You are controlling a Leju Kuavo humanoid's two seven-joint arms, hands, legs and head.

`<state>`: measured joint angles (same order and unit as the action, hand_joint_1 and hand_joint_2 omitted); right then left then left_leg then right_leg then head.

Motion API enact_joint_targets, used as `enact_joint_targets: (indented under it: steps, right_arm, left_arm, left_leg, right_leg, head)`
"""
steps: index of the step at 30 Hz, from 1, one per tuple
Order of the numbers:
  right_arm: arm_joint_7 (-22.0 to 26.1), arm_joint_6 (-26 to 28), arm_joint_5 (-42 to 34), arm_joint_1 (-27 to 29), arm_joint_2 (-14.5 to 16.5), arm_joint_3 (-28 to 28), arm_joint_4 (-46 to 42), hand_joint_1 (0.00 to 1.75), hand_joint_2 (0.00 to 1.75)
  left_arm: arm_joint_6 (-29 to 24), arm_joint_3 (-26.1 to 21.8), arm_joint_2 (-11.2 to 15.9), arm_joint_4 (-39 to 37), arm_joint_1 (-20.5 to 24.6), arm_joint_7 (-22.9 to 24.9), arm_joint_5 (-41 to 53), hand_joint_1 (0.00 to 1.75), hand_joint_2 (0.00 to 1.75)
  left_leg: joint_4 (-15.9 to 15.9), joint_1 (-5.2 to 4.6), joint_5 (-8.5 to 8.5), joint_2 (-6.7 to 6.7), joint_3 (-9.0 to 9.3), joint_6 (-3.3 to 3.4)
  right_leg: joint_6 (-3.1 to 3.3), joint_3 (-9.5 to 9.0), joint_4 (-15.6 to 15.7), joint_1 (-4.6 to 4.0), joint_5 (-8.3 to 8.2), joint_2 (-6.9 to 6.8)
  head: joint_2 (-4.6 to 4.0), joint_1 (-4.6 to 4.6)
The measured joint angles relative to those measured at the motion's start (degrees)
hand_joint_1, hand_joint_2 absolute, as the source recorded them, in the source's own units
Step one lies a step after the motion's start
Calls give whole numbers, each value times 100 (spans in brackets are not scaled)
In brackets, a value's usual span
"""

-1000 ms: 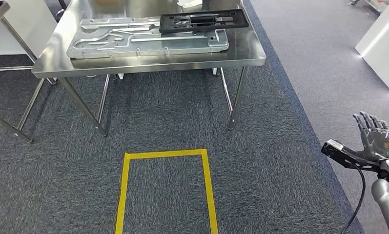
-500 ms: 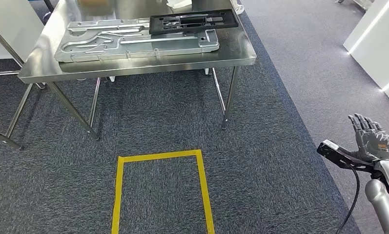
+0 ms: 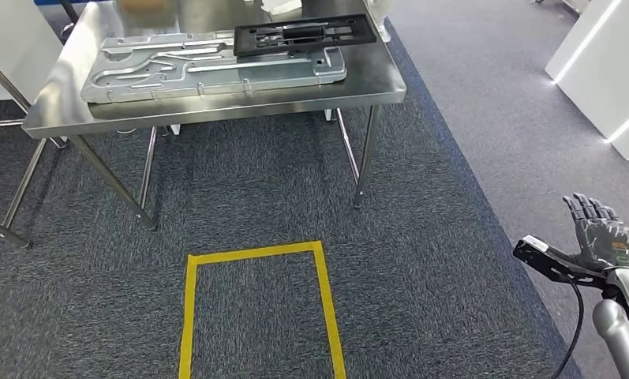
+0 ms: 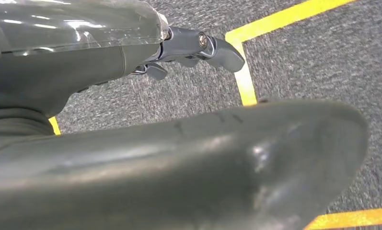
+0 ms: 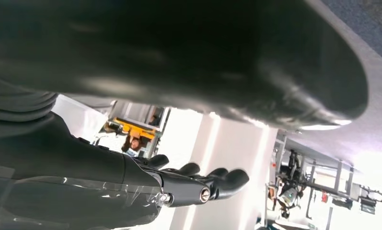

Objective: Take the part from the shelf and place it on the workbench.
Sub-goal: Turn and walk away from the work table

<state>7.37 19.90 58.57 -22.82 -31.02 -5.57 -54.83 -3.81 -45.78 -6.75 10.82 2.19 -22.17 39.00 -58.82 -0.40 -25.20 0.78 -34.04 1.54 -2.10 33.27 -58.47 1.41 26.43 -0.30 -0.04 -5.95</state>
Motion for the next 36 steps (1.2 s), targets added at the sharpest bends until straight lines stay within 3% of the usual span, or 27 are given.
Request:
enact_joint_targets:
  steps: [2,4,6,7,8,9,11,13,16,17,18,19,21,22,23,24,25,27,29,32,34,36]
  right_arm:
    - [-14,-25,-44,110,-56,52,-110,0,0]
    - [-31,-37,-91,230,-115,128,-246,0,0]
    - [-43,-48,-108,323,-156,187,-334,0,0]
    - [-45,-63,-108,352,-169,207,-361,0,0]
    - [-46,-84,-108,368,-177,221,-379,0,0]
    - [-42,-106,-107,373,-182,234,-391,0,0]
    - [-29,-134,-105,372,-200,257,-420,0,0]
    - [-17,-145,-104,359,-224,273,-449,0,0]
    - [-12,-159,-104,350,-250,281,-459,0,0]
    - [-10,-167,-105,359,-268,287,-459,0,0]
    - [-9,-177,-109,366,-287,294,-460,0,0]
    - [-7,-184,-119,373,-314,305,-461,0,0]
    - [-7,-194,-155,415,-354,329,-477,0,0]
    - [-7,-198,-177,460,-366,343,-499,0,0]
    - [-7,-202,-193,514,-368,352,-527,0,0]
    - [-7,-205,-204,563,-369,361,-559,0,0]
    - [-7,-206,-208,599,-370,371,-592,0,0]
    - [-11,-202,-209,633,-375,404,-675,0,0]
    - [-14,-196,-204,652,-383,437,-762,0,0]
    - [-15,-193,-165,664,-376,445,-796,0,0]
    - [-15,-192,-140,668,-358,441,-796,0,0]
    - [-15,-190,-126,688,-339,438,-797,0,0]
  left_arm:
    - [34,3,2,0,-7,-1,39,0,0]
    - [70,12,4,0,-12,-1,76,0,0]
    - [102,25,3,0,-12,-1,98,0,0]
    - [113,28,3,0,-12,-2,105,0,0]
    - [123,31,3,0,-10,-4,108,0,0]
    - [131,32,6,0,-7,-6,110,0,0]
    - [139,32,19,0,10,-11,110,0,0]
    - [144,33,33,0,29,-18,111,0,0]
    - [156,36,38,-1,24,-23,116,0,0]
    - [164,37,37,-2,22,-23,124,0,0]
    - [175,39,38,-3,20,-24,136,0,0]
    - [185,41,40,-4,21,-26,151,0,0]
    - [203,43,45,-4,16,-31,180,0,0]
    - [212,44,45,-4,14,-33,193,0,0]
    - [222,45,45,-4,11,-37,206,0,0]
    - [231,46,45,-4,10,-39,220,0,0]
    - [238,49,45,-4,10,-42,230,0,0]
    - [240,58,45,-4,12,-45,257,0,0]
    - [213,80,44,-3,13,-52,299,0,0]
    - [170,120,45,-2,9,-57,348,0,0]
    - [151,135,48,-3,0,-50,363,0,0]
    - [134,144,46,-4,-7,-37,374,0,0]
  left_leg:
    - [-97,8,-110,-10,-52,-60]
    - [-587,24,-537,-27,-224,-109]
    - [-1338,39,-1017,-31,-436,-134]
    - [-1563,45,-1132,-31,-459,-135]
    - [-1580,48,-1142,-32,-381,-125]
    - [-1353,48,-1051,-36,-186,-106]
    - [-480,38,-800,-90,392,-37]
    - [96,12,-661,-143,722,8]
    - [158,-12,-527,-119,680,76]
    - [176,-8,-450,-96,638,115]
    - [198,-1,-363,-72,577,155]
    - [213,7,-280,-48,501,188]
    - [209,-7,-149,-16,330,226]
    - [198,-12,-88,-1,239,226]
    - [182,-15,-32,12,145,221]
    - [158,-16,20,26,49,212]
    - [124,-16,66,41,-46,197]
    - [41,-29,123,73,-196,157]
    - [-11,-45,170,109,-259,95]
    - [-32,-37,204,128,-291,-17]
    - [-347,-19,-110,43,-421,-92]
    - [-1060,6,-625,-26,-658,-141]
  right_leg:
    - [85,39,18,21,-60,-2]
    - [161,113,33,33,-134,-4]
    - [184,221,27,22,-212,15]
    - [182,281,23,15,-256,33]
    - [175,341,18,9,-302,55]
    - [164,397,13,5,-349,81]
    - [127,483,5,-5,-443,125]
    - [59,526,9,-10,-535,149]
    - [-65,554,56,10,-668,169]
    - [-94,587,32,21,-618,160]
    - [-116,644,-72,30,-461,141]
    - [-130,724,-295,37,-193,117]
    - [-164,874,-996,37,396,86]
    - [-181,902,-1323,37,536,84]
    - [-195,866,-1518,38,535,81]
    - [-202,749,-1534,38,428,72]
    - [-200,528,-1345,38,292,53]
    - [-158,-131,-548,16,261,-45]
    - [-63,-549,51,-26,410,-115]
    - [98,-530,166,-38,354,-84]
    - [188,-450,187,-12,252,-67]
    - [227,-341,180,-12,168,-38]
  head:
    - [0,-1]
    - [0,-1]
    - [0,-1]
    - [0,-1]
    - [0,-2]
    - [0,-2]
    - [0,-2]
    - [0,-1]
    - [0,-1]
    - [0,0]
    - [0,1]
    - [0,1]
    - [0,1]
    - [0,2]
    - [0,2]
    - [0,2]
    - [0,2]
    - [0,2]
    - [0,-1]
    - [0,-1]
    - [0,-1]
    - [0,-1]
